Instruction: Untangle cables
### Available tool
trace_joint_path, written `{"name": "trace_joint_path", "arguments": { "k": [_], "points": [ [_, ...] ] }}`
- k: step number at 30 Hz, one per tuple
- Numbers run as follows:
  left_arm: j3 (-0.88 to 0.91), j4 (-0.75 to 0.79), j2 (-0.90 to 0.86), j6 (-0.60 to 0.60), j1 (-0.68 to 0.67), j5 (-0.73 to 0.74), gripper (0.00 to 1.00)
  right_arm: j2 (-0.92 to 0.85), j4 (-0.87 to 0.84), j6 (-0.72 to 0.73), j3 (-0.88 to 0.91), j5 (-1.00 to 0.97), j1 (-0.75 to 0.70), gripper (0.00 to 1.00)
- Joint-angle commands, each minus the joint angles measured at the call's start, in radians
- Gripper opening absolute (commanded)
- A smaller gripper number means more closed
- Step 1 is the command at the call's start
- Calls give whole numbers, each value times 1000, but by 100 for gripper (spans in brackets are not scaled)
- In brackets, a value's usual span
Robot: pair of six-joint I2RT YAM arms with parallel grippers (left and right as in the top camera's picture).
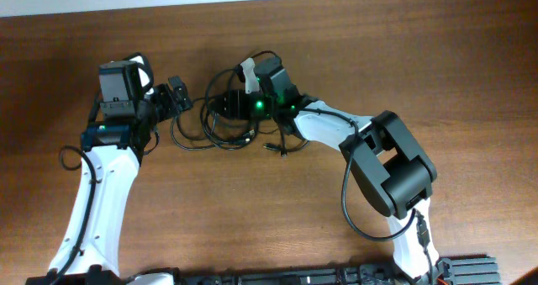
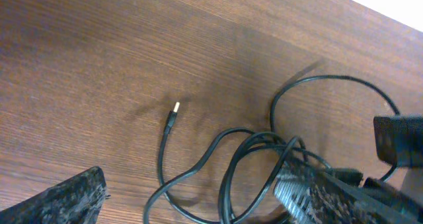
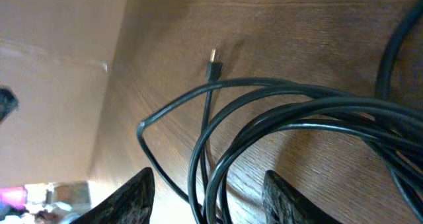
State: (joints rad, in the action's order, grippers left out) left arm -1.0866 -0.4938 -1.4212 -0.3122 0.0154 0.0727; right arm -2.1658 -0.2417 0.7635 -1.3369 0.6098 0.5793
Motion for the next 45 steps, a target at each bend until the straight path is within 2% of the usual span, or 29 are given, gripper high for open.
{"name": "trace_joint_path", "arguments": {
  "k": [1, 3, 5, 7, 8, 10, 11, 12, 13, 15, 16, 20, 25, 28, 31, 32, 36, 37, 38, 39, 40, 41, 42, 43, 44, 45],
  "points": [
    [-8, -8, -11, 83, 1, -10, 99, -24, -48, 118, -8, -42, 37, 50],
    [-8, -13, -23, 83, 1, -16, 99, -44, -74, 170, -10, -90, 63, 50],
    [-8, -17, -28, 83, 1, -37, 99, -87, -96, 238, -10, -125, 77, 41],
    [-8, -17, -29, 83, 1, -53, 99, -103, -142, 239, -10, -129, 74, 10],
    [-8, -17, -36, 83, 1, -55, 99, -103, -166, 236, -10, -105, 67, 4],
    [-8, -17, -77, 109, 1, -51, 99, -95, -197, 231, -10, 11, 47, 4],
    [-8, -16, -108, 109, 0, -44, 99, -84, -196, 183, -10, 80, 38, 4],
    [-8, -15, -145, 122, 0, 8, 100, -66, -175, 134, -10, 129, 29, 4],
    [-8, -6, -188, 185, 0, 129, 99, -37, -135, 68, -10, 179, 23, 4],
    [-8, 10, -240, 214, 0, 232, 99, 6, -37, -27, -10, 196, 19, 4],
    [-8, 13, -258, 213, 0, 239, 99, 31, 49, -113, -10, 196, 20, 4],
    [-8, 32, -294, 213, 0, 246, 99, 64, 195, -258, -10, 199, 23, 4],
    [-9, 66, -340, 163, -18, 317, 97, 75, 254, -321, -10, 113, 23, 4],
    [-42, 43, -335, 79, 48, 320, 93, 75, 319, -391, -10, 93, 23, 4],
    [-61, 58, -335, 46, 115, 517, 92, 75, 335, -424, -10, 92, 23, 4],
    [-61, 55, -335, 43, 117, 534, 91, 75, 335, -424, -10, 92, 23, 4],
    [-61, 57, -360, 44, 31, 533, 92, 75, 336, -424, -10, 93, 23, 4],
    [-61, 66, -381, 43, -11, 486, 93, 75, 336, -424, -10, 92, 23, 4],
    [-61, 61, -404, 43, -39, 400, 86, 75, 337, -424, -10, 92, 23, 4],
    [-61, 45, -439, 43, -60, 325, 66, 78, 344, -424, -10, 91, 23, 4],
    [-61, 34, -463, 43, -66, 303, 53, 81, 356, -432, -11, 83, 21, 4],
    [-61, 21, -499, 43, -68, 304, 44, 94, 378, -454, -11, 64, 16, 4],
    [-61, 4, -534, 43, -68, 304, 25, 117, 406, -474, -11, 35, 8, 4],
    [-61, -10, -554, 44, -65, 302, 9, 146, 438, -480, -11, -8, -6, 4],
    [-61, -25, -573, 44, -64, 287, 0, 186, 475, -480, -11, -51, -25, 4],
    [-61, -40, -579, 44, -63, 246, 0, 240, 515, -480, -11, -83, -58, 4]
  ]
}}
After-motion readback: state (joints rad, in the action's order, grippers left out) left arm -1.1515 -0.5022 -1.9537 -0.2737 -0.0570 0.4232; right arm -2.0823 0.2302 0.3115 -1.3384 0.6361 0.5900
